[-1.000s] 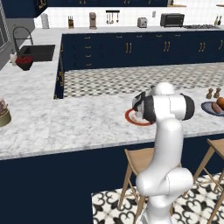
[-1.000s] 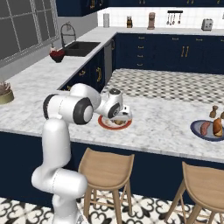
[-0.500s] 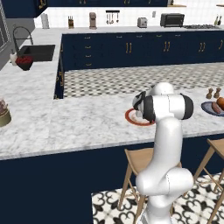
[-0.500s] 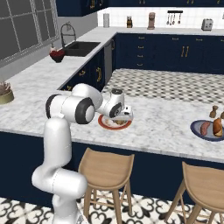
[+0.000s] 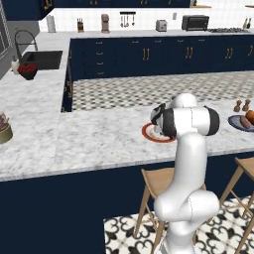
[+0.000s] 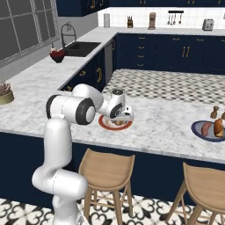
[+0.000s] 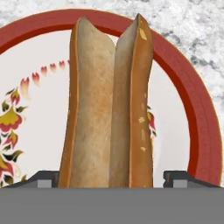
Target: Place one bun and one sausage from the bowl on each plate.
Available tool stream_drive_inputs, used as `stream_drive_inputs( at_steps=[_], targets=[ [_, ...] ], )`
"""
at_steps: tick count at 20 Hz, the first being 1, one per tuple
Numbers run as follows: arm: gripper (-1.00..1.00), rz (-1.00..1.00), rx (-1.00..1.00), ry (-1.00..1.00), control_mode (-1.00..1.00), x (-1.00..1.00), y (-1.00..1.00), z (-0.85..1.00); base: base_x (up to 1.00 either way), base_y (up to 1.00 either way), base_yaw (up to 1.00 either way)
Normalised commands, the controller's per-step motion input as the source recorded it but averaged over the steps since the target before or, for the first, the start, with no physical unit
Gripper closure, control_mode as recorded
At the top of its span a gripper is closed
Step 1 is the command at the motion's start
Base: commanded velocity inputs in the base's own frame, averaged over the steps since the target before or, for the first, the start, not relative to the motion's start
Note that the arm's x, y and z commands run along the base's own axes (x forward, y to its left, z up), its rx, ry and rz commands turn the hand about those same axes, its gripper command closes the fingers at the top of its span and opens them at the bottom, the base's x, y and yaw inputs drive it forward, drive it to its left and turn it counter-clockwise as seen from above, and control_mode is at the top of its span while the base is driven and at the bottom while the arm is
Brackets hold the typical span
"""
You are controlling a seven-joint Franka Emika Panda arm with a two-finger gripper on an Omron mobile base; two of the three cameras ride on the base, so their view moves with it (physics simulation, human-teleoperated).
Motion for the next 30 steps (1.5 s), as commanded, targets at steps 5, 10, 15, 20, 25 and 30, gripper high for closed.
stream_drive_inputs(
  at_steps=[5,10,15,20,25,30],
  targets=[
    [-1.0,0.0,0.0,0.0,-1.0,-0.23,0.0,0.25,0.0,0.0,0.0],
    [-1.0,-0.01,-0.04,0.05,-1.0,-0.96,0.4,0.74,0.0,0.0,0.0],
    [-1.0,-0.03,-0.1,0.09,-1.0,-0.63,0.99,0.75,0.0,0.0,0.0],
    [-1.0,-0.02,0.0,0.13,-1.0,-0.58,0.45,0.85,0.0,0.0,0.0],
    [-1.0,0.0,0.03,0.09,-1.0,-0.15,-0.12,0.48,0.0,0.0,0.0],
    [-1.0,-0.02,0.03,-0.01,-1.0,-0.04,-0.4,0.0,0.0,0.0,0.0]
  ],
)
